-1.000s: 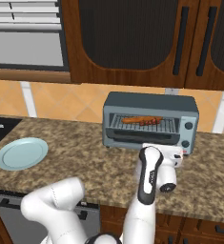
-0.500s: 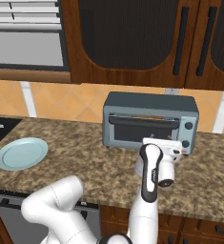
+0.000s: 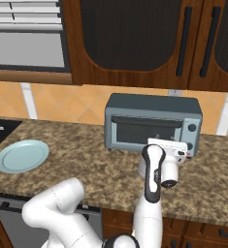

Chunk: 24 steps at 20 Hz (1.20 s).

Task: Pick up the kebab skewer and baguette bread, and place them inside the toaster oven. Close the toaster oven door and start by setting the timer.

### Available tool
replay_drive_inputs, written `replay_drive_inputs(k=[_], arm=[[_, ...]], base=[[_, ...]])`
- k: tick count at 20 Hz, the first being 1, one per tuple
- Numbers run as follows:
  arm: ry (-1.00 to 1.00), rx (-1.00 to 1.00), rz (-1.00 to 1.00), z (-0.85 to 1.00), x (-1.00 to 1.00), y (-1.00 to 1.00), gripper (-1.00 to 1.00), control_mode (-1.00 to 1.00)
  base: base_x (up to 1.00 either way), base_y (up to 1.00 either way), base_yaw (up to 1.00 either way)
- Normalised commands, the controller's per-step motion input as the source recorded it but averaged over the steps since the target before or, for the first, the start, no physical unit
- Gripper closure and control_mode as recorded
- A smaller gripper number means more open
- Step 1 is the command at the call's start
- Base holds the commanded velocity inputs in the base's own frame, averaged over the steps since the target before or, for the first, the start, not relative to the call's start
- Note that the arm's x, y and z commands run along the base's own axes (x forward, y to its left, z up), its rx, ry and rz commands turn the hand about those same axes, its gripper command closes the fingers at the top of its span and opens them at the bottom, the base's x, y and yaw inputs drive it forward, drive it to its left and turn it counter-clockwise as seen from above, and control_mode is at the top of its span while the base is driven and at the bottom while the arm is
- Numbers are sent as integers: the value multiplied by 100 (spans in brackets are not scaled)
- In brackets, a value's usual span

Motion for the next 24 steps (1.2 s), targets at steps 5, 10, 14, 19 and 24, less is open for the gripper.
replay_drive_inputs(k=[5, 10, 14, 19, 24], arm=[[0, 0, 0, 15, -20, -19, -100, -100], [6, 0, 0, 7, -37, -49, -100, -100], [11, 0, 0, 0, -37, -54, -100, -100], [11, -1, 0, 0, -18, -43, -100, -100], [6, -1, 0, -11, -3, -20, -100, -100]], base=[[0, 0, 0], [0, 0, 0], [0, 0, 0], [0, 0, 0], [0, 0, 0]])
